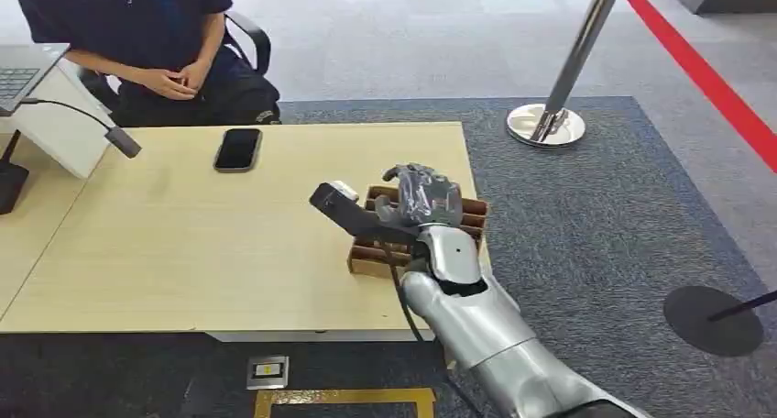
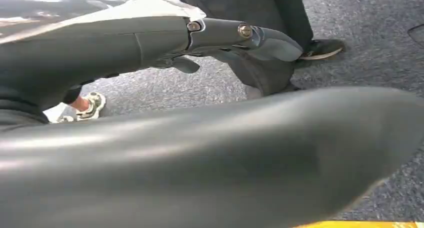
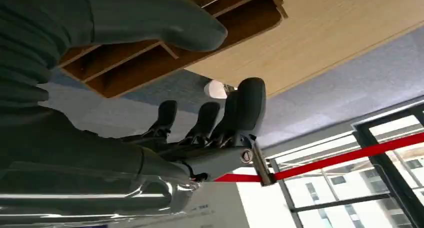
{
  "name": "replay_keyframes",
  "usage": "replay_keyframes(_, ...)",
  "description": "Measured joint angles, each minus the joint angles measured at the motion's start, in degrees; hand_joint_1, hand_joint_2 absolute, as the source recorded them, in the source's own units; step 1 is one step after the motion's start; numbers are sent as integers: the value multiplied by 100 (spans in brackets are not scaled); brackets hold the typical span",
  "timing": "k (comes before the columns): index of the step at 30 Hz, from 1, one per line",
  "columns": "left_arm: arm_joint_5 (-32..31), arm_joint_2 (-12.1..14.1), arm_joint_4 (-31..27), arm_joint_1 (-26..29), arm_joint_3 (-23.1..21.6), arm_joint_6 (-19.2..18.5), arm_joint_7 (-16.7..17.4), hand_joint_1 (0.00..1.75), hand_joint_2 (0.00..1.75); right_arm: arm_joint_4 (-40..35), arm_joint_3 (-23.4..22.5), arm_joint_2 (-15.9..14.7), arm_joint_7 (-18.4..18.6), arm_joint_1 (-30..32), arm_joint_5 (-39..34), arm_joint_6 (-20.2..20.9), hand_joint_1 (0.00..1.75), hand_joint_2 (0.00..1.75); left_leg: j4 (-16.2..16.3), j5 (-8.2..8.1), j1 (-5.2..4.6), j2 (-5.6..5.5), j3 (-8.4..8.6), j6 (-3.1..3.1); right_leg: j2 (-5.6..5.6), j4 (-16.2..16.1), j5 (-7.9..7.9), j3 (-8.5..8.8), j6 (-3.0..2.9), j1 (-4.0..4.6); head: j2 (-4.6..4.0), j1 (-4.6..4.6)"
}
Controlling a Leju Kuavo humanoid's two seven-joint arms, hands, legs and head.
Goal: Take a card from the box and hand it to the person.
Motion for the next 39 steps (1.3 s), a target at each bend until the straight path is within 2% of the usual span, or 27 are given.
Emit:
replay_keyframes(4, 26, -2, 2, -2, 0, 20, 4, 0, 0, 324, 39, 98, 83, -122, 79, 41, 94, 175, 0, 0, 0, 0, 0, 0, 0, 0, 0, 0, 0, 0, 0, -2)
replay_keyframes(6, 41, -2, 2, -1, 0, 33, 4, 0, 0, 462, 52, 144, 118, -164, 109, 41, 87, 175, 0, 0, 0, 0, 0, 0, 0, 0, 0, 0, 0, 0, 0, 0)
replay_keyframes(13, 111, -2, 7, -1, 2, 52, 4, 0, 0, 902, 142, 242, 221, -313, 242, 46, 84, 175, 0, 0, 0, 0, 0, 0, 0, 0, 0, 0, 0, 0, 0, 0)
replay_keyframes(18, 136, -2, 11, -1, 2, 68, 4, 0, 0, 1075, 218, 267, 319, -386, 304, 46, 80, 175, 0, 0, 0, 0, 0, 0, 0, -1, 0, 0, 0, 0, 0, 0)
replay_keyframes(24, 116, -2, 20, 0, 2, 70, 4, 0, 0, 1268, 236, 271, 413, -456, 350, 57, 84, 175, 0, 0, 0, 0, 0, 0, 0, -1, 0, 0, 0, 0, 0, 0)
replay_keyframes(27, 116, -2, 22, 0, 2, 83, 4, 0, 0, 1362, 234, 271, 481, -480, 354, 70, 77, 175, 0, 0, 0, 0, 0, 0, 0, -1, 0, 0, 0, 0, 0, 0)
replay_keyframes(39, 96, -2, 31, 1, 2, 83, 4, 0, 0, 1560, 223, 232, 713, -593, 455, 65, 80, 175, 1, 0, 0, 0, 0, 0, 0, -1, 0, -1, 0, 0, 0, 0)
